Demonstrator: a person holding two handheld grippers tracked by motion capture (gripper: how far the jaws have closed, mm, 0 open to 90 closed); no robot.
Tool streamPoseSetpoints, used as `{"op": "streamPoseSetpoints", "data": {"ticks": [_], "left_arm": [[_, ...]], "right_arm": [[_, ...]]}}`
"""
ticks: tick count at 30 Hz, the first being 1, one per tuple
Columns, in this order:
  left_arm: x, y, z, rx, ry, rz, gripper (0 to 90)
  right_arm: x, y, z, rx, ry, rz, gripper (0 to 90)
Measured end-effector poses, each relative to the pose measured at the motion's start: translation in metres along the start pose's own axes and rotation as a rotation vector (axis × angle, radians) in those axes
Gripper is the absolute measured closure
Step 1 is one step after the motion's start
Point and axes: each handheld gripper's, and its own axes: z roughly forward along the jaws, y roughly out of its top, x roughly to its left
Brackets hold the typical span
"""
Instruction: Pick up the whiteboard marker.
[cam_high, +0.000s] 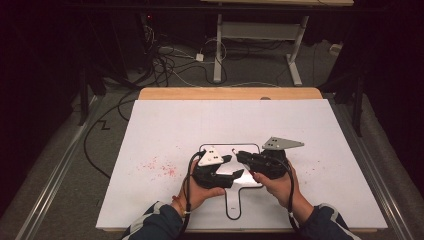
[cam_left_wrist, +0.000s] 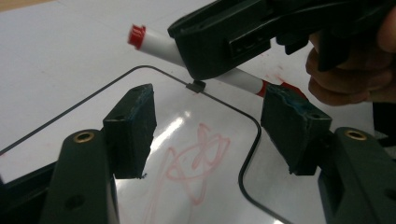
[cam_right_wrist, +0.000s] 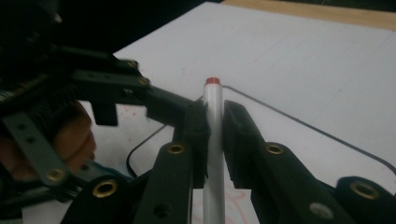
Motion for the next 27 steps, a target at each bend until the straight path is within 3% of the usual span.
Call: {"op": "streamPoseSetpoints", "data": {"ticks": [7, 11, 18, 20, 24, 27], "left_arm": [[-0.003, 0.008, 0.015, -0.050, -0.063, -0.044, 48.0], [-0.005, 0.011, 0.021, -0.053, -0.063, -0.036, 54.2], [-0.007, 0.016, 0.027, -0.036, -0.013, 0.021, 64.6], [-0.006, 0.017, 0.029, -0.027, 0.003, 0.032, 71.3], [-0.003, 0.018, 0.035, -0.020, 0.010, 0.059, 77.8], [-0.002, 0.017, 0.040, -0.007, -0.011, 0.084, 78.4]], "right_arm": [[0.000, -0.002, -0.006, -0.057, -0.015, -0.003, 81.5], [-0.001, -0.002, -0.008, -0.068, -0.028, -0.010, 81.4], [-0.005, -0.003, -0.017, -0.084, -0.059, -0.019, 81.4], [-0.008, -0.005, -0.021, -0.083, -0.081, -0.025, 81.4], [-0.011, -0.008, -0.028, -0.084, -0.097, -0.020, 81.2], [-0.011, -0.011, -0.032, -0.071, -0.118, -0.025, 80.3]]}}
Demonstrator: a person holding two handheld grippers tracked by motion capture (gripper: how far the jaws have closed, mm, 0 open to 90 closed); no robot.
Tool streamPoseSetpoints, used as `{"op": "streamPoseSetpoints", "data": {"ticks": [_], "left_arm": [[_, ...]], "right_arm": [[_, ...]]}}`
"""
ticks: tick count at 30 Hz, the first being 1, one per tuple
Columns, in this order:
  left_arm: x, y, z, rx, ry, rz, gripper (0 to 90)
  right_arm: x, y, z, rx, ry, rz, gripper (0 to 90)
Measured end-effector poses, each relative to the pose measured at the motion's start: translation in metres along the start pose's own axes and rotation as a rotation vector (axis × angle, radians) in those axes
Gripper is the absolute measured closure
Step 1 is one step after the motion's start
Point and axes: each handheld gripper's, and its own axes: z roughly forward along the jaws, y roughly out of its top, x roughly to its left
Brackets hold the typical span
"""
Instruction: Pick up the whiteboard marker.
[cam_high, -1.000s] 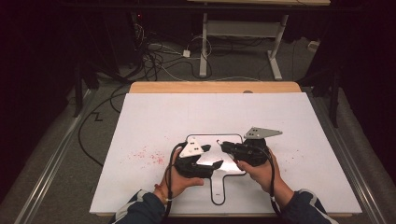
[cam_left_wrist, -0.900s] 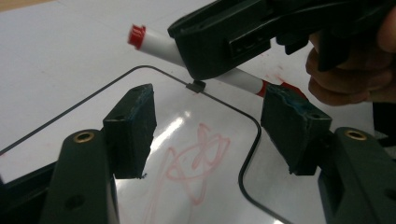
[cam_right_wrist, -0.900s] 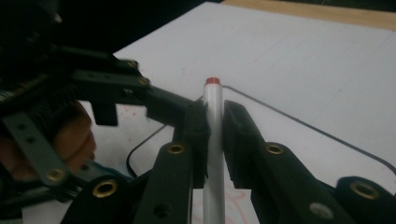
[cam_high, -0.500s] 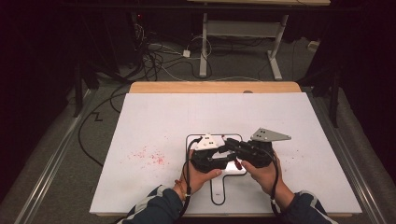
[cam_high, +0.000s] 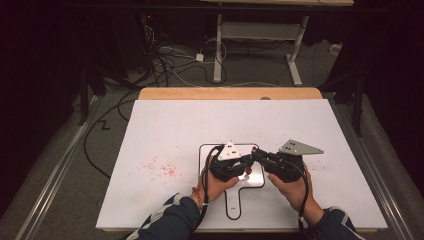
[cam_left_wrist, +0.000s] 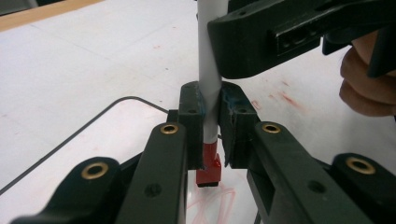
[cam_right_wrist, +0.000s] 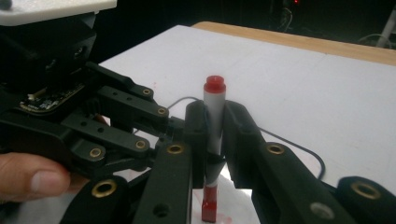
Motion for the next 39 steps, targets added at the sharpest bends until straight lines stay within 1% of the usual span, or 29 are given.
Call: {"op": "streamPoseSetpoints", "data": {"ticks": [1, 3, 4, 5, 6, 7, 8, 9, 10, 12, 13, 14, 15, 17, 18, 19, 20, 21, 22, 24, 25, 26, 29, 33, 35, 37, 38, 39], "left_arm": [[-0.001, 0.000, 0.002, 0.006, -0.008, 0.010, 78.4], [-0.005, -0.002, 0.007, 0.016, -0.023, 0.035, 78.5], [-0.007, -0.003, 0.009, 0.029, -0.029, 0.049, 78.5], [-0.010, -0.004, 0.010, 0.026, -0.028, 0.068, 78.6], [-0.011, -0.004, 0.011, 0.026, -0.025, 0.081, 78.6], [-0.011, -0.004, 0.011, 0.030, -0.028, 0.090, 78.7], [-0.011, -0.004, 0.010, 0.034, -0.033, 0.099, 78.7], [-0.010, -0.004, 0.009, 0.035, -0.039, 0.102, 78.8], [-0.009, -0.004, 0.008, 0.039, -0.045, 0.104, 78.9], [-0.009, -0.004, 0.005, 0.050, -0.058, 0.120, 78.9], [-0.009, -0.004, 0.004, 0.060, -0.061, 0.126, 79.0], [-0.008, -0.003, 0.002, 0.070, -0.062, 0.129, 79.0], [-0.008, -0.002, 0.001, 0.080, -0.063, 0.132, 79.0], [-0.007, -0.002, -0.001, 0.093, -0.076, 0.135, 79.0], [-0.006, -0.001, -0.002, 0.101, -0.082, 0.136, 79.0], [-0.005, -0.001, -0.003, 0.106, -0.081, 0.136, 79.1], [-0.004, -0.001, -0.004, 0.111, -0.091, 0.140, 79.0], [-0.003, -0.002, -0.005, 0.113, -0.097, 0.137, 79.0], [-0.003, -0.003, -0.007, 0.114, -0.100, 0.134, 79.0], [-0.002, -0.004, -0.012, 0.121, -0.092, 0.148, 79.0], [-0.003, -0.005, -0.015, 0.125, -0.085, 0.161, 79.0], [-0.002, -0.007, -0.018, 0.127, -0.082, 0.165, 79.0], [0.001, -0.013, -0.030, 0.123, -0.083, 0.160, 79.0], [0.006, -0.018, -0.043, 0.137, -0.061, 0.163, 79.0], [0.008, -0.021, -0.051, 0.141, -0.064, 0.175, 79.0], [0.011, -0.026, -0.059, 0.139, -0.058, 0.180, 79.0], [0.013, -0.029, -0.063, 0.131, -0.081, 0.181, 79.0], [0.016, -0.031, -0.068, 0.127, -0.072, 0.180, 79.0]], "right_arm": [[0.000, 0.000, 0.000, 0.000, 0.000, 0.000, 80.3], [0.002, -0.003, -0.003, 0.010, -0.024, -0.024, 75.0], [0.002, -0.003, -0.003, 0.010, -0.024, -0.024, 75.0], [0.003, -0.004, -0.003, 0.018, -0.023, -0.026, 70.9], [0.004, -0.005, -0.004, 0.027, -0.024, -0.026, 68.8], [0.005, -0.008, -0.006, 0.031, -0.030, -0.029, 60.9], [0.005, -0.008, -0.006, 0.031, -0.030, -0.029, 60.9], [0.006, -0.009, -0.008, 0.037, -0.035, -0.031, 57.3], [0.004, -0.010, -0.013, 0.040, -0.038, -0.018, 50.9], [0.002, -0.010, -0.022, 0.027, -0.049, -0.008, 46.5], [0.001, -0.009, -0.027, 0.012, -0.053, -0.002, 44.7], [-0.001, -0.009, -0.033, -0.001, -0.055, 0.000, 43.7], [-0.001, -0.009, -0.033, -0.001, -0.055, 0.000, 43.7], [-0.004, -0.009, -0.045, -0.012, -0.051, -0.004, 42.3], [-0.005, -0.010, -0.050, -0.016, -0.059, -0.010, 42.1], [-0.007, -0.013, -0.059, -0.016, -0.084, -0.028, 41.8], [-0.009, -0.014, -0.062, -0.014, -0.096, -0.038, 41.8], [-0.011, -0.016, -0.065, -0.007, -0.109, -0.039, 41.7], [-0.011, -0.016, -0.065, -0.007, -0.109, -0.039, 41.7], [-0.017, -0.022, -0.071, 0.002, -0.131, -0.037, 41.6], [-0.017, -0.022, -0.071, 0.002, -0.131, -0.037, 41.6], [-0.020, -0.025, -0.075, 0.008, -0.146, -0.038, 41.6], [-0.022, -0.027, -0.078, 0.009, -0.153, -0.041, 41.5], [-0.024, -0.030, -0.081, 0.020, -0.158, -0.046, 41.2], [-0.023, -0.032, -0.081, 0.030, -0.164, -0.056, 40.9], [-0.022, -0.033, -0.080, 0.040, -0.166, -0.078, 40.7], [-0.021, -0.033, -0.080, 0.042, -0.170, -0.092, 40.7], [-0.021, -0.032, -0.079, 0.045, -0.163, -0.103, 40.4]]}}
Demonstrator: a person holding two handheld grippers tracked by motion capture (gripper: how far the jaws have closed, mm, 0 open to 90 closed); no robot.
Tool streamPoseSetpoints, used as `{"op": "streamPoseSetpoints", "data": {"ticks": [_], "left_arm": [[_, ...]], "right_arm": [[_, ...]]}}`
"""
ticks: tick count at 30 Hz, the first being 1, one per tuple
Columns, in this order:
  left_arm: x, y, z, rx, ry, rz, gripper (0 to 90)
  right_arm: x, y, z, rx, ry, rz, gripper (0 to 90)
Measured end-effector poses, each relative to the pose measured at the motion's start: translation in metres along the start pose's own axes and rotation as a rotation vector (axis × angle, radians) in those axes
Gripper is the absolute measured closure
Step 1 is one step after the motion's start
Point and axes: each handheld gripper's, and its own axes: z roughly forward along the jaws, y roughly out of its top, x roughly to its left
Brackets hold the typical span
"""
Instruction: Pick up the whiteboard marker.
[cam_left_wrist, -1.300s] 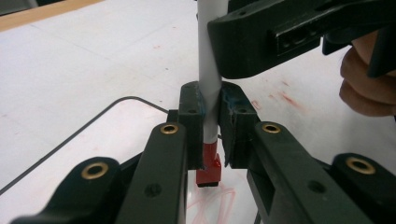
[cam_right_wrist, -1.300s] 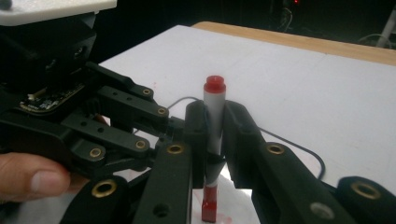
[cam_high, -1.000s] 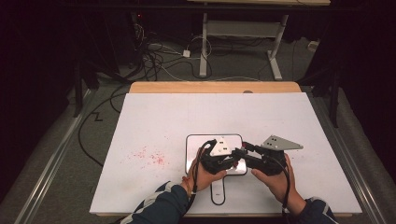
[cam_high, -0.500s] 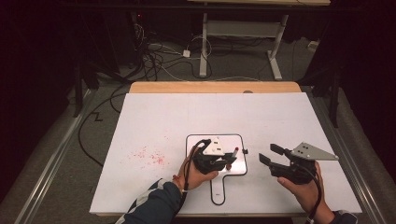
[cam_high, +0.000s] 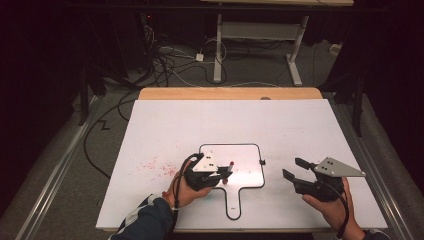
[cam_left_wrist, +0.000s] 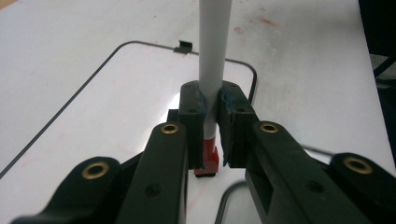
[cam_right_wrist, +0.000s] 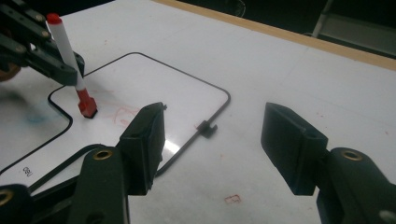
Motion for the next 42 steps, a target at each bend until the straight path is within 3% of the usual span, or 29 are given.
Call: {"op": "streamPoseSetpoints", "data": {"ticks": [4, 9, 16, 19, 27, 28, 32, 38, 42], "left_arm": [[0.004, -0.015, -0.020, 0.001, 0.045, -0.027, 79.0], [0.010, -0.031, -0.038, -0.015, 0.070, -0.043, 78.9], [0.014, -0.039, -0.042, -0.049, 0.081, -0.041, 78.9], [0.013, -0.035, -0.033, -0.055, 0.087, -0.023, 79.1], [0.007, -0.008, 0.006, -0.059, 0.013, 0.040, 79.2], [0.006, -0.005, 0.011, -0.069, -0.014, 0.050, 79.2], [0.003, 0.008, 0.030, -0.065, -0.035, 0.074, 79.2], [0.003, 0.028, 0.059, -0.086, -0.075, 0.083, 79.2], [-0.005, 0.038, 0.079, -0.105, -0.116, 0.090, 79.2]], "right_arm": [[0.001, 0.000, 0.002, 0.009, 0.003, -0.009, 38.4], [0.005, -0.001, 0.003, 0.014, -0.001, -0.043, 36.6], [0.011, -0.006, 0.004, 0.031, 0.018, -0.088, 35.0], [0.011, -0.010, 0.003, 0.039, 0.021, -0.093, 34.8], [0.009, -0.011, 0.002, 0.033, 0.029, -0.083, 34.5], [0.009, -0.011, 0.002, 0.033, 0.029, -0.085, 34.4], [0.008, -0.012, 0.003, 0.034, 0.025, -0.086, 34.4], [0.004, -0.015, 0.005, 0.046, 0.016, -0.082, 34.5], [0.003, -0.016, 0.005, 0.049, 0.014, -0.083, 34.5]]}}
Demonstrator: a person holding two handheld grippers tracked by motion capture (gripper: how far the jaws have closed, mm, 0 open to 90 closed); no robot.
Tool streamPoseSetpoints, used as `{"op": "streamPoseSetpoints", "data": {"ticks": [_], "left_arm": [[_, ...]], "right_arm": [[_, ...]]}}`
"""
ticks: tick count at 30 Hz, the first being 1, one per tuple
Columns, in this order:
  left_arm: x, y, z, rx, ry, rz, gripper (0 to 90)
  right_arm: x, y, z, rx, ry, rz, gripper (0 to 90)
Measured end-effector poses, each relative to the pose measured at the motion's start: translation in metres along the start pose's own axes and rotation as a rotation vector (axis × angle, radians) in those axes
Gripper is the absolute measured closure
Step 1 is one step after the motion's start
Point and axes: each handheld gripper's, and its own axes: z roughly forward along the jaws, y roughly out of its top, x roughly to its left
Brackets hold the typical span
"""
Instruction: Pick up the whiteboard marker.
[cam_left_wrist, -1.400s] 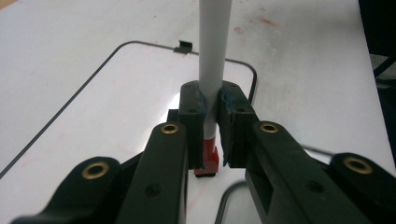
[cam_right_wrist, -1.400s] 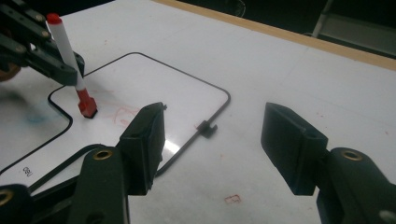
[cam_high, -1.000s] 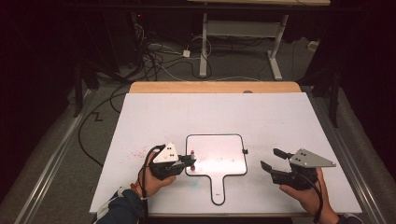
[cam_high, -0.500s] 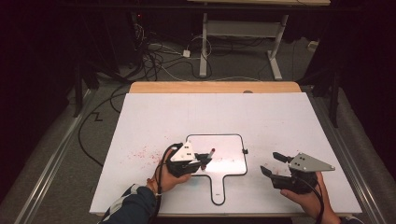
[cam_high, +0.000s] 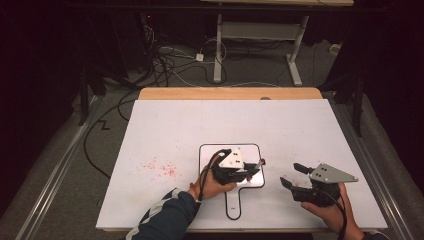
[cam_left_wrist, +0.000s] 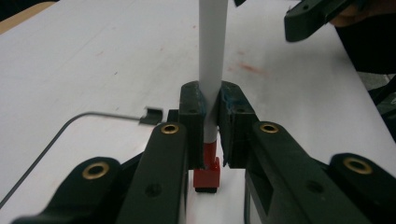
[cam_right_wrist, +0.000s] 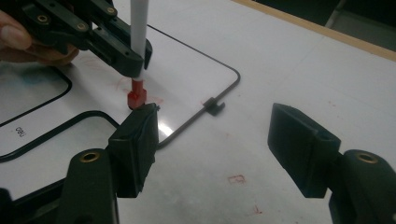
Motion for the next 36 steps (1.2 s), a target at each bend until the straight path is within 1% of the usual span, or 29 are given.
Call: {"op": "streamPoseSetpoints", "data": {"ticks": [1, 2, 4, 6, 9, 13, 15, 17, 19, 24, 26, 28, 29, 30, 31, 32, 33, 34, 36], "left_arm": [[-0.003, 0.002, 0.004, 0.001, -0.009, 0.010, 79.1], [-0.005, 0.004, 0.006, 0.007, -0.008, 0.028, 79.2], [-0.008, 0.004, 0.006, 0.010, -0.014, 0.040, 79.2], [-0.006, 0.002, 0.002, 0.008, -0.011, 0.025, 79.2], [-0.002, -0.004, -0.010, 0.016, 0.007, 0.025, 79.2], [0.005, -0.016, -0.031, 0.015, 0.017, -0.013, 79.1], [0.006, -0.020, -0.041, 0.026, 0.028, -0.024, 79.1], [0.008, -0.024, -0.050, 0.034, 0.038, -0.034, 79.2], [0.010, -0.030, -0.059, 0.033, 0.046, -0.047, 79.1], [0.013, -0.043, -0.083, 0.034, 0.073, -0.065, 79.1], [0.013, -0.049, -0.092, 0.041, 0.079, -0.076, 79.0], [0.014, -0.055, -0.101, 0.057, 0.095, -0.085, 79.0], [0.014, -0.058, -0.105, 0.079, 0.112, -0.088, 79.0], [0.014, -0.063, -0.106, 0.110, 0.125, -0.092, 79.0], [0.014, -0.070, -0.108, 0.131, 0.131, -0.098, 78.9], [0.014, -0.075, -0.111, 0.124, 0.128, -0.120, 78.9], [0.014, -0.075, -0.113, 0.119, 0.127, -0.127, 78.9], [0.013, -0.073, -0.115, 0.113, 0.137, -0.117, 78.9], [0.014, -0.069, -0.119, 0.078, 0.137, -0.126, 78.9]], "right_arm": [[-0.001, 0.000, 0.000, -0.003, 0.002, 0.000, 34.6], [-0.001, 0.000, 0.000, -0.001, 0.000, 0.004, 34.6], [-0.001, -0.001, -0.002, -0.001, -0.004, 0.007, 34.6], [-0.002, -0.002, -0.002, -0.001, -0.007, 0.007, 34.6], [-0.003, -0.003, -0.003, 0.000, -0.011, 0.003, 34.6], [-0.002, -0.002, -0.004, -0.002, -0.017, 0.003, 34.5], [-0.002, -0.002, -0.004, -0.003, -0.017, 0.007, 34.5], [-0.002, -0.001, -0.003, -0.003, -0.017, 0.001, 34.5], [-0.001, -0.001, -0.003, 0.000, -0.018, 0.003, 34.5], [-0.001, 0.000, -0.003, -0.004, -0.018, -0.005, 34.5], [-0.001, 0.000, -0.002, -0.004, -0.018, -0.004, 34.5], [-0.001, 0.000, -0.002, 0.000, -0.018, -0.007, 34.5], [-0.001, 0.000, -0.002, 0.002, -0.021, -0.008, 34.5], [0.000, 0.000, -0.002, 0.002, -0.019, -0.005, 34.4], [0.000, 0.000, -0.002, 0.002, -0.019, -0.007, 34.4], [0.000, 0.000, -0.002, 0.003, -0.020, -0.009, 34.4], [0.000, 0.000, -0.002, 0.003, -0.021, -0.007, 34.4], [0.000, 0.001, -0.002, 0.003, -0.019, -0.007, 34.4], [0.000, 0.001, 0.000, 0.004, -0.019, 0.000, 34.3]]}}
